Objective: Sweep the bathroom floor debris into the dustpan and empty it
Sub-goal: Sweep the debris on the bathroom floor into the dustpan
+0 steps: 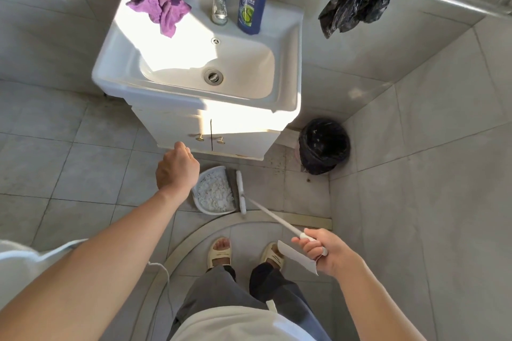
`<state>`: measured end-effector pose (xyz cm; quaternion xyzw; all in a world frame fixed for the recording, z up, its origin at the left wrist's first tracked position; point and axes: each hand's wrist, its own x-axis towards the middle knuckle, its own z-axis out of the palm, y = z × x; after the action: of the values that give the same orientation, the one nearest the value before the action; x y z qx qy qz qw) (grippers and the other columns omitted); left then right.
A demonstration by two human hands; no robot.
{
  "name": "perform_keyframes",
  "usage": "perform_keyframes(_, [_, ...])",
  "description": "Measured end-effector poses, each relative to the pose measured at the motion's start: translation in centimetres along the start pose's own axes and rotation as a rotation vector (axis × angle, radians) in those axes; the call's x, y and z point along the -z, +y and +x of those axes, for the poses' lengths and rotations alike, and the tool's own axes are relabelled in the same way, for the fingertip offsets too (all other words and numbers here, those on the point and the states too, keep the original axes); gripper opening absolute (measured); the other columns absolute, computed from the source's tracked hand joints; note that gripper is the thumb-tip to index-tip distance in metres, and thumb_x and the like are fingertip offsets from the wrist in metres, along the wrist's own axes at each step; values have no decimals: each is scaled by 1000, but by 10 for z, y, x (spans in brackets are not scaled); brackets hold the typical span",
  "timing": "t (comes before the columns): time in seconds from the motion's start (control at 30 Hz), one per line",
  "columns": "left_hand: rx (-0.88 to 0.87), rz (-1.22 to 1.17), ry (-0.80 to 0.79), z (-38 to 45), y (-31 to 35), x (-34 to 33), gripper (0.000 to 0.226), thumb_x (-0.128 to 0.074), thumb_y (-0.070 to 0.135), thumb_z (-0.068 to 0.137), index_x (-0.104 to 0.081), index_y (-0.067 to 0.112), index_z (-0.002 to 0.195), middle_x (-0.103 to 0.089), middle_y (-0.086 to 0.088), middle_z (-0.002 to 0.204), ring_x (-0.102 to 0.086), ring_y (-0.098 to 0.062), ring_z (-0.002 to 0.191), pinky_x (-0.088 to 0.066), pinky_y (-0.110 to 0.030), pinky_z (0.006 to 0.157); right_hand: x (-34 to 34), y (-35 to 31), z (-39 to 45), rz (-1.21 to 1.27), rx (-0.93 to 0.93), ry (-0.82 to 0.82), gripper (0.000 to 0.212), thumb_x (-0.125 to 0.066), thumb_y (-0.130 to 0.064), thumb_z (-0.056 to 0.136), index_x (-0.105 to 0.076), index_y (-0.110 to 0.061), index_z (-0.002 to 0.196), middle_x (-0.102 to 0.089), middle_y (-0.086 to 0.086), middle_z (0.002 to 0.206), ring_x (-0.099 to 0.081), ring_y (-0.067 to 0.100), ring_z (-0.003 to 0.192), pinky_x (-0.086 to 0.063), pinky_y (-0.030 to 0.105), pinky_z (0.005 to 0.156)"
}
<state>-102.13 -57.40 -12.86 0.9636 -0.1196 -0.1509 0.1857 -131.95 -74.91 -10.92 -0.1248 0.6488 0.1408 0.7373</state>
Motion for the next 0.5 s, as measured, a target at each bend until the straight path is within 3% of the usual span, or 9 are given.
perform_keyframes(0.17, [-5,-4,2,-5,3,-3,30,-29,21,102,-54,6,100,-64,-19,97,-58,-37,81,-42,-39,60,59,3,-9,92,42,-37,32,-39,-25,106,-52,3,109,-41,3,57,-32,3,28,-24,14,22])
perform_keyframes(0.3, [22,-15,-20,-12,5,-1,28,-30,20,101,-54,7,100,-64,-18,99,-59,-38,84,-48,-41,65,73,3,-15,80,101,-6,31,-38,-25,106,-52,3,101,-38,2,55,-30,3,27,-22,14,21])
perform_keyframes(0.5, [30,-65,-54,-30,32,3,31,-31,24,104,-54,5,103,-62,-23,106,-58,-43,92,-39,-39,70,80,-3,-9,12,197,141,30,-37,-23,107,-50,1,94,-44,5,53,-32,3,27,-23,13,23])
